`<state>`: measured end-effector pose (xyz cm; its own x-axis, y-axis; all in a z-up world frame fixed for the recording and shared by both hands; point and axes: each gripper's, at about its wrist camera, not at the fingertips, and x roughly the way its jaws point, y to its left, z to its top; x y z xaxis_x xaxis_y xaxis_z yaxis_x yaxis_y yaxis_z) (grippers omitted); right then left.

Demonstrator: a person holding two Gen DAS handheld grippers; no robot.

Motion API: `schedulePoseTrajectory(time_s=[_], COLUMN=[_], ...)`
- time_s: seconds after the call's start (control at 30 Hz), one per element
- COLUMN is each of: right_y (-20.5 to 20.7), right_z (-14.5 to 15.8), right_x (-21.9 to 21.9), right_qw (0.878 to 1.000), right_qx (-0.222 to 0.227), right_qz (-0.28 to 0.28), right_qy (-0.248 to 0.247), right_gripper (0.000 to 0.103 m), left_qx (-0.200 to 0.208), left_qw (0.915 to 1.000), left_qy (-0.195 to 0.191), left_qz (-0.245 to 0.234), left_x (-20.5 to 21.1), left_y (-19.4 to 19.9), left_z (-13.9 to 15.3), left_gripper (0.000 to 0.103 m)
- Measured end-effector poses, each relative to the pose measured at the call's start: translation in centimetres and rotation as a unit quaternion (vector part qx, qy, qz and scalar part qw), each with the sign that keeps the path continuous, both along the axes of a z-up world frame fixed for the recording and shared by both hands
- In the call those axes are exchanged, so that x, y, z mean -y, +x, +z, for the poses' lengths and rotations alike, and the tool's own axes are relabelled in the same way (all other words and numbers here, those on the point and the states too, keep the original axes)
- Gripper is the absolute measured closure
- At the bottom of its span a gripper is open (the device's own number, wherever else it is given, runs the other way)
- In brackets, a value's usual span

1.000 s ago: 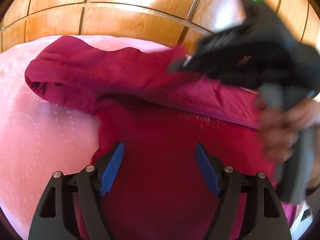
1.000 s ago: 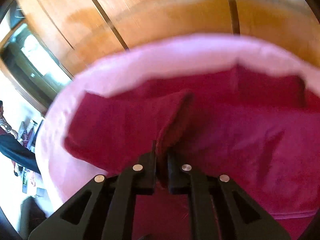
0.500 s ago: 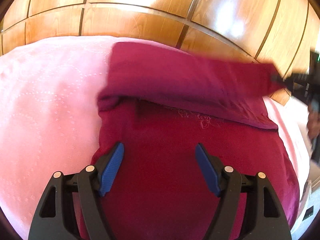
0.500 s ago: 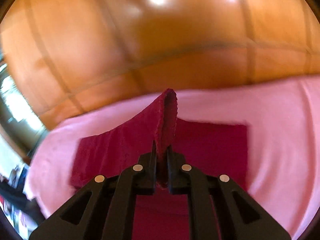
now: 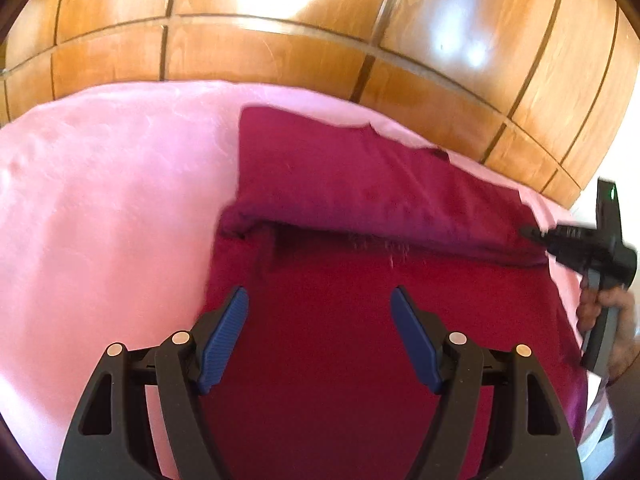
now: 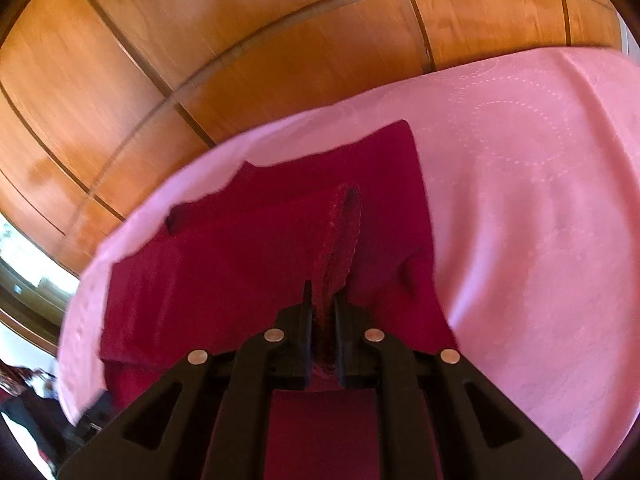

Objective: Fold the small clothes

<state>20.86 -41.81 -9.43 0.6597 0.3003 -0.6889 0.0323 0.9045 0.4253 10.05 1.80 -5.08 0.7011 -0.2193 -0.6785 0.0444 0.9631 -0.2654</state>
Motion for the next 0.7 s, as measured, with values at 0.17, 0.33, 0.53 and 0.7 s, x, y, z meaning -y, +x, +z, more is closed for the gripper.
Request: schedulePoseTrajectory(time_s=[0.17, 0.33, 0.53, 0.7], right_y=[-1.6, -2.6, -0.7, 0.4], right_z=[2.0, 4.4, 4.0, -0.2], right_x=[0.3, -2.3, -5.9, -6.6], right_qw=[0.999, 0.996, 0.994, 0.993], right_qx=[0.033, 0.069, 0.065, 0.012], right_qz=[-0.007, 0.026, 0.054, 0.049], right_qy=[-0.027, -0.051, -0.072, -0.106], right_gripper=[0.049, 0.035, 0.036, 0.036], left_qx=[0.001, -0.021, -0.069, -0.082], left_qw=[0.9976, 0.9919, 0.9873, 0.9913], left_qy=[-0.057, -0.115, -0.143, -0.098], left_qz=[0.04, 0.049, 0.01, 0.031], left_x=[-4.3, -8.0, -7.2, -6.0], left_y=[1.1, 3.6, 7.6, 7.4], left_z=[1.4, 0.9, -1.3, -3.2], left_gripper=[0.03, 0.03, 0.041, 0.08])
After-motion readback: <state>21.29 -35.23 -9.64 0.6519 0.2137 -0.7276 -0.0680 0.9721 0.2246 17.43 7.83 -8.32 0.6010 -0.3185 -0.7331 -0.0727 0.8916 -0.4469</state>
